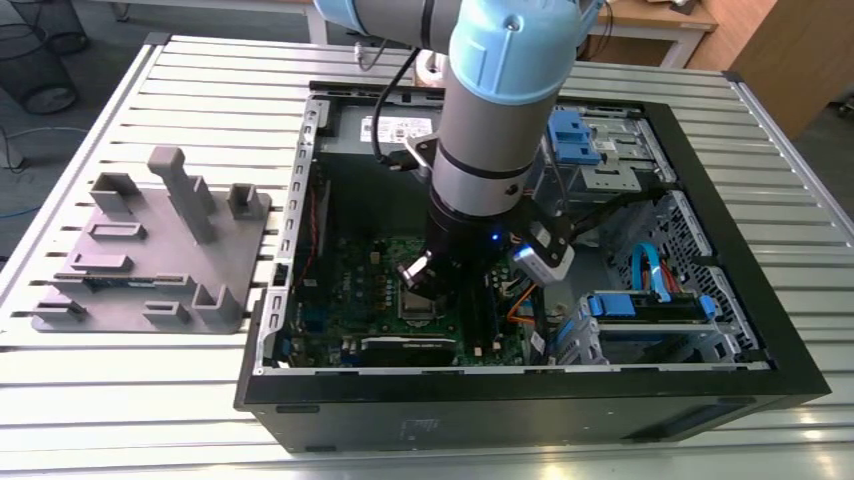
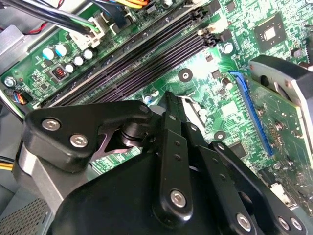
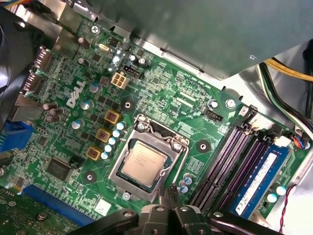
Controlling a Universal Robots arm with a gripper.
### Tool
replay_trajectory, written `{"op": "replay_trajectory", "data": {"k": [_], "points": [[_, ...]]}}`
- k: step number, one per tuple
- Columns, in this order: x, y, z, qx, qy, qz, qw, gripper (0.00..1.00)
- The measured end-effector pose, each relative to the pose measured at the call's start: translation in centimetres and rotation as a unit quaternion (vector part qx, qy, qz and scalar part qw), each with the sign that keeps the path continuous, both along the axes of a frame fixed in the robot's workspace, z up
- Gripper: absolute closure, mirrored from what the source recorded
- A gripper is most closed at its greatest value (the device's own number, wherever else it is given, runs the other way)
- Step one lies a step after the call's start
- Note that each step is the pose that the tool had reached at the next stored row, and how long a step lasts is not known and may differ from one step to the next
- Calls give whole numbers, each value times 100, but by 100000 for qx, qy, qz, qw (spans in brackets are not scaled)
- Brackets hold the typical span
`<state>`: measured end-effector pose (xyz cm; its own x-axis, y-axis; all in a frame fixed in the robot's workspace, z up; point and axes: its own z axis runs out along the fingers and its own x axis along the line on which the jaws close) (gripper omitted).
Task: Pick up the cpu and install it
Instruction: 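Install the first cpu locking lever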
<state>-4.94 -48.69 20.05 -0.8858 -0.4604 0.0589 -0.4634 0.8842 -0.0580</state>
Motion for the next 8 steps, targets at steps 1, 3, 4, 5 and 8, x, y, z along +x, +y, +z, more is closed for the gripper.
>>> {"op": "replay_trajectory", "data": {"k": [1, 3, 4, 5, 8], "points": [[0, 0, 0, -4, 2, -3, 100000, 89], [0, -1, 0, -7, 3, -4, 100000, 89], [0, -2, -4, 2, -1, -3, 100000, 89], [2, -4, -8, 7, -2, 2, 100000, 89], [6, -9, -20, -4, 2, -2, 100000, 89]]}}
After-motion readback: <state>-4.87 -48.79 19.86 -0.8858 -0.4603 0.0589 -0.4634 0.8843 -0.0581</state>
